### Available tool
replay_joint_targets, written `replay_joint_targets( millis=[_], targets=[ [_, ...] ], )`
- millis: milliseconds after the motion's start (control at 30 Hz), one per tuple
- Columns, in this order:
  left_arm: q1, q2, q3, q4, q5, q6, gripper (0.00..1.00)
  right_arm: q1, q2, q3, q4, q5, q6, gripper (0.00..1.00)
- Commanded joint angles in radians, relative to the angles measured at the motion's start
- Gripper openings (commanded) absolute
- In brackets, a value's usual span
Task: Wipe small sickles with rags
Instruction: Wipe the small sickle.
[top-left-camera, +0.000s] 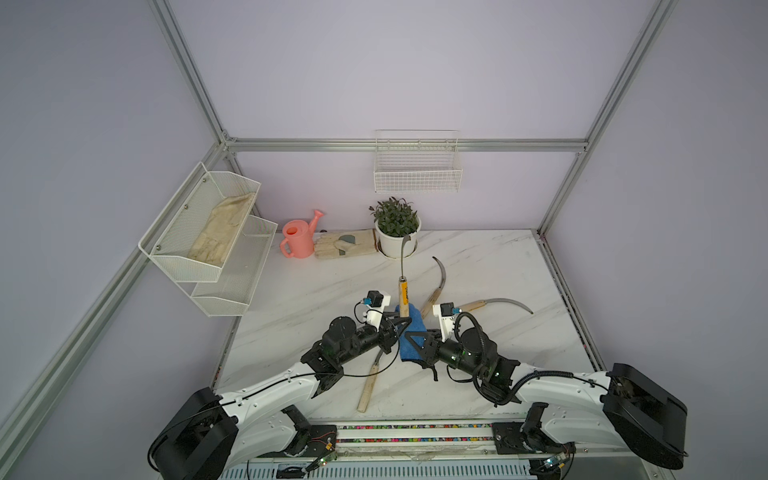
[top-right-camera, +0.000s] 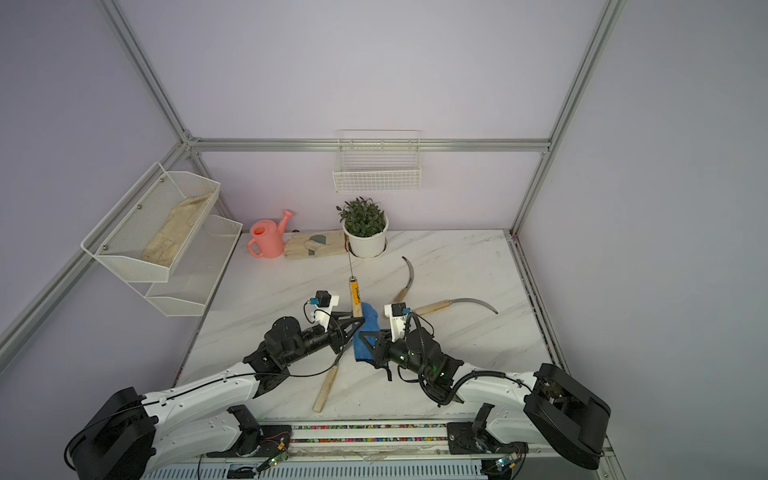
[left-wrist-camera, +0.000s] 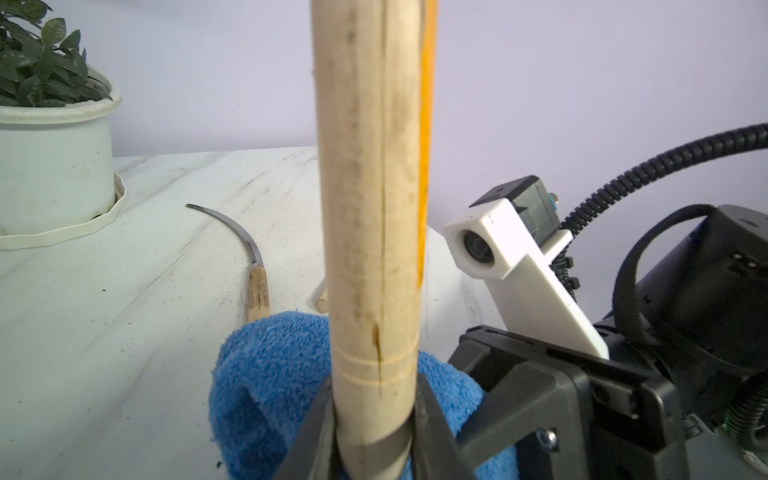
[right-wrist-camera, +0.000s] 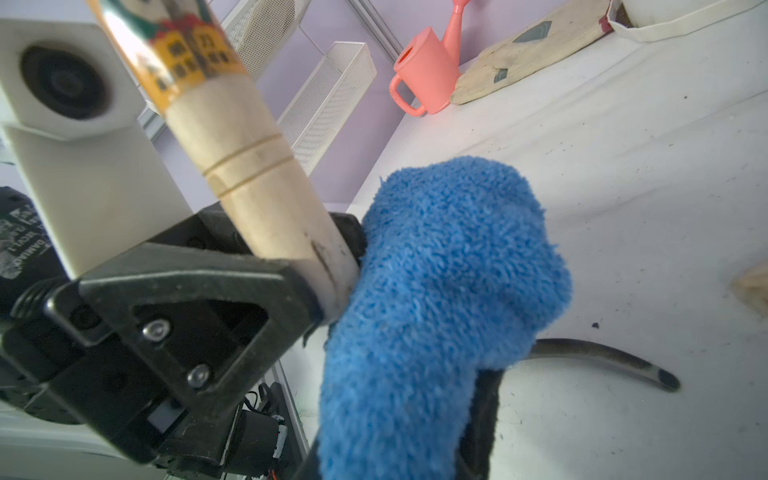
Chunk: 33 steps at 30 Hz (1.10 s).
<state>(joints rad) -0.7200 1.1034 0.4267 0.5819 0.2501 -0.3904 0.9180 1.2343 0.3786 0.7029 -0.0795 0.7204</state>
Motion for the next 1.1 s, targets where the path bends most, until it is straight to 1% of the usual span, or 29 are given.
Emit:
replay_joint_targets(
  millis=[0,133,267,367,500,567,667,767,867,967,1067],
  targets=[
    [0.005,-0.006,-0.009,0.04,-0.002,0.003,0.0,0.025,0.014,0.02,0.111,-0.044,0.022,0.0],
    [0.006,-0.002,-0.005,0.044,0.01,0.002,0.0,0.075,0.108,0.093,0.116,-0.039,-0.001,0.0],
    [0.005,0.0,-0.003,0.04,0.01,0.004,0.0,0.078,0.126,0.12,0.12,-0.034,-0.007,0.0],
    [0.005,-0.002,-0.003,0.039,0.01,0.007,0.0,0.078,0.056,0.091,0.095,0.009,-0.021,0.0],
    [0.005,-0.004,-0.003,0.039,0.014,0.007,0.0,0.078,-0.073,0.043,0.019,0.094,-0.042,0.0],
    [0.005,-0.006,-0.003,0.037,0.017,0.005,0.0,0.077,-0.098,0.036,-0.011,0.121,-0.043,0.0],
    [0.005,-0.01,-0.003,0.035,0.021,0.002,0.0,0.078,-0.106,0.045,-0.036,0.13,-0.063,0.0],
    [0.004,-0.005,-0.002,0.037,0.024,0.001,0.0,0.08,-0.067,0.076,-0.024,0.078,-0.053,0.0],
    [0.005,0.004,0.001,0.04,0.032,-0.001,0.0,0.11,0.01,0.128,-0.009,0.055,-0.06,0.0],
    [0.006,0.007,0.004,0.039,0.034,0.001,0.0,0.139,0.066,0.172,-0.012,0.068,-0.082,0.0],
    [0.005,0.003,0.003,0.038,0.032,0.002,0.0,0.139,0.06,0.162,-0.036,0.121,-0.084,0.0]
  ],
)
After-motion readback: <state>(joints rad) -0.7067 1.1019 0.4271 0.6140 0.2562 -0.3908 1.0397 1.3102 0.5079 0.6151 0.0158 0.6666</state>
